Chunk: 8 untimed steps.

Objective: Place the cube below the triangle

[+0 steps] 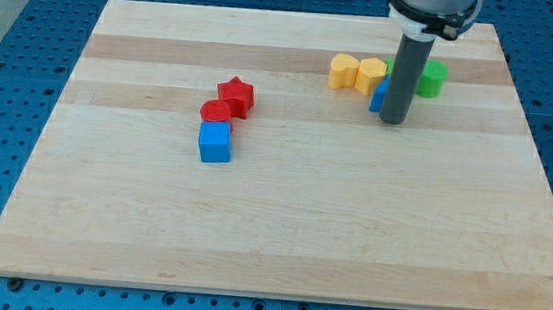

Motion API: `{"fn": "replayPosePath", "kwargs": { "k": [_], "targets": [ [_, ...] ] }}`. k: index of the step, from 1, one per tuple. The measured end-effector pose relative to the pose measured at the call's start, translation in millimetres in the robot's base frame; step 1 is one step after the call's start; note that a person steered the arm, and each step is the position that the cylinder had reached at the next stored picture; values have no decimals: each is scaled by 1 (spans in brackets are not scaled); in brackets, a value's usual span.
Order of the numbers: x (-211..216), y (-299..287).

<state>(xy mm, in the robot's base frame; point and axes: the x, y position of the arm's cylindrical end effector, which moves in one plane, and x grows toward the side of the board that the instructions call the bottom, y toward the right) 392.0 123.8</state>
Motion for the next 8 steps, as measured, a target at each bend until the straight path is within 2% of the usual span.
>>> {"fn": "replayPosePath", "kwargs": {
  "k": [1, 3, 4, 6, 7, 8],
  "targets": [
    [3, 0],
    [75, -28],
    [99, -85],
    [120, -226],
    [117, -290],
    [91, -323]
  ]
}}
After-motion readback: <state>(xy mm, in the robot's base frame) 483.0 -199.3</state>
